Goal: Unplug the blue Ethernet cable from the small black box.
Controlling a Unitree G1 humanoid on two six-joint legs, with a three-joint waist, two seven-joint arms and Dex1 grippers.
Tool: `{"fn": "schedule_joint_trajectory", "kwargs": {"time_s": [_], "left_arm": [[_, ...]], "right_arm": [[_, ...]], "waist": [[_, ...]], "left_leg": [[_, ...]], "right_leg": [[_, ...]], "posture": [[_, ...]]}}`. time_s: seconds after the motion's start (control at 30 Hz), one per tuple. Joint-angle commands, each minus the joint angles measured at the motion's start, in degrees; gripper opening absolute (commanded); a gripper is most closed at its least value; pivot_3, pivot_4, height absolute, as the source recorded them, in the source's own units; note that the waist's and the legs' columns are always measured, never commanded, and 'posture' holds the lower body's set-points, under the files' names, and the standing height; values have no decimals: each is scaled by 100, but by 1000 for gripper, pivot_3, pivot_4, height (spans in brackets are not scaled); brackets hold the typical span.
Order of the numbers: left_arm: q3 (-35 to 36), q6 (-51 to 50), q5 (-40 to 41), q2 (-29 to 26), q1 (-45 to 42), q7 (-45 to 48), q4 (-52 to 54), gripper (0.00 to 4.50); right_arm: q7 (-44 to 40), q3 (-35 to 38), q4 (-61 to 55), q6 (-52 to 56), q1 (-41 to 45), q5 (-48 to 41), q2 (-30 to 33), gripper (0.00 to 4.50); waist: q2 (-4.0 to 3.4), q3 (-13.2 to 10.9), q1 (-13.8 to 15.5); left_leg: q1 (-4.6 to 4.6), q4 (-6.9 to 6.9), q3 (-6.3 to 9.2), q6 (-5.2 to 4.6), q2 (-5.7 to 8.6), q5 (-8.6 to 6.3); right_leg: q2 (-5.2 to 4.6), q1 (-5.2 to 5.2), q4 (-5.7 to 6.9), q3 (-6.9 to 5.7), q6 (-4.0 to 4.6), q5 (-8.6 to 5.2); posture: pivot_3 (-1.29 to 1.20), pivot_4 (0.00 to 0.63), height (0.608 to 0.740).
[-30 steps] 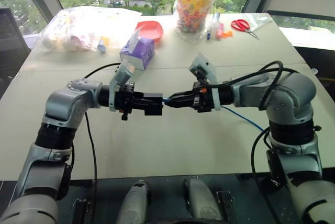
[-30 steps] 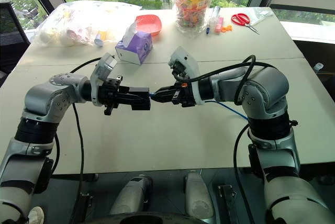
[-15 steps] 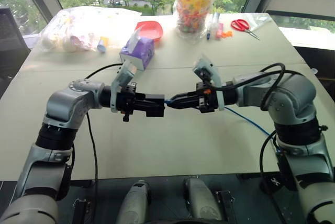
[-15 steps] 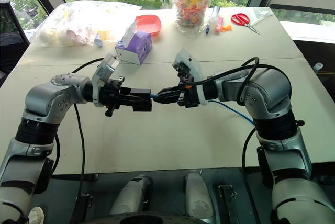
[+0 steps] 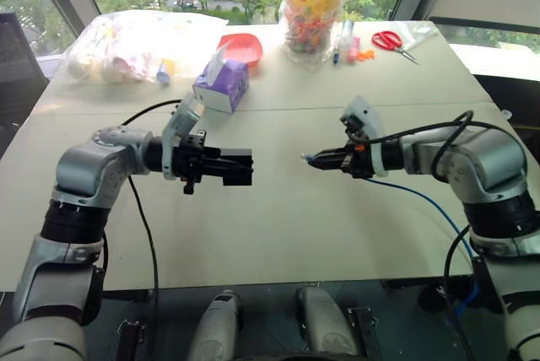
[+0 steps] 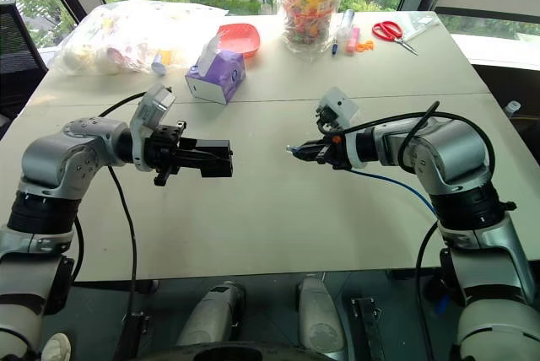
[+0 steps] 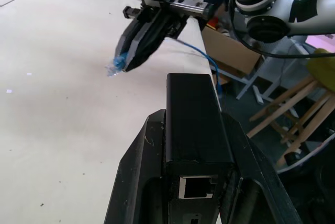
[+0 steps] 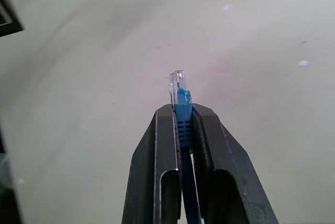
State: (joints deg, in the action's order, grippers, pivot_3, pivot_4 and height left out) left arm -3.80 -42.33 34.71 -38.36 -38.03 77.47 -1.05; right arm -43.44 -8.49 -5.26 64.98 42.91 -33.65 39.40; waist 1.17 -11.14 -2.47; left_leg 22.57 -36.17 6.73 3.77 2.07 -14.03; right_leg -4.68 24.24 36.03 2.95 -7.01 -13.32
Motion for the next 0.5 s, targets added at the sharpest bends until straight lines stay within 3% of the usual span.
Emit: {"fn": "schedule_joint_trajectory", "kwargs": {"time_s": [0.03, 0.1, 0.2, 0.37, 0.43, 0.5], "left_arm": [[-49, 817, -490, 201, -32, -328, -162, 534], [-85, 1268, -788, 427, -19, -620, -340, 534], [-354, 2452, -1570, 800, 24, -1093, -879, 534], [-429, 3549, -2123, 1394, -125, -1647, -1867, 534], [-436, 3870, -2266, 1589, -202, -1784, -2209, 534], [-438, 4100, -2360, 1737, -278, -1847, -2479, 534]], "right_arm": [[819, 361, 504, -366, 255, 500, -441, 25], [1146, 422, 693, -566, 259, 735, -656, 25], [1628, 386, 857, -684, 196, 1096, -946, 1168], [1882, 546, 620, -559, 125, 1203, -1124, 3739], [1901, 638, 339, -334, 85, 1131, -1067, 4468], [1835, 781, -78, -26, 11, 987, -948, 4468]], "waist": [[0, 0, 1], [0, 0, 10], [0, 1, 36], [-1, 1, 42], [-1, 1, 43], [-1, 1, 43]], "left_leg": [[0, -1, 0, 0, 0, 0], [0, 0, 0, 0, 0, 0], [3, 2, 0, 1, 2, 0], [8, 3, 1, 1, 4, 0], [8, 2, 1, 0, 4, 0], [9, 2, 1, 0, 5, 0]], "right_leg": [[0, 0, 1, 0, 0, 0], [0, 1, 0, 1, 1, 1], [-2, 2, 0, 1, 2, 1], [-3, 9, 0, 1, 1, 2], [-3, 9, 1, 1, 1, 2], [-3, 9, 1, 1, 1, 2]], "posture": [[0, 150, 740], [0, 150, 740], [0, 150, 740], [0, 150, 740], [0, 150, 740], [0, 150, 740]]}}
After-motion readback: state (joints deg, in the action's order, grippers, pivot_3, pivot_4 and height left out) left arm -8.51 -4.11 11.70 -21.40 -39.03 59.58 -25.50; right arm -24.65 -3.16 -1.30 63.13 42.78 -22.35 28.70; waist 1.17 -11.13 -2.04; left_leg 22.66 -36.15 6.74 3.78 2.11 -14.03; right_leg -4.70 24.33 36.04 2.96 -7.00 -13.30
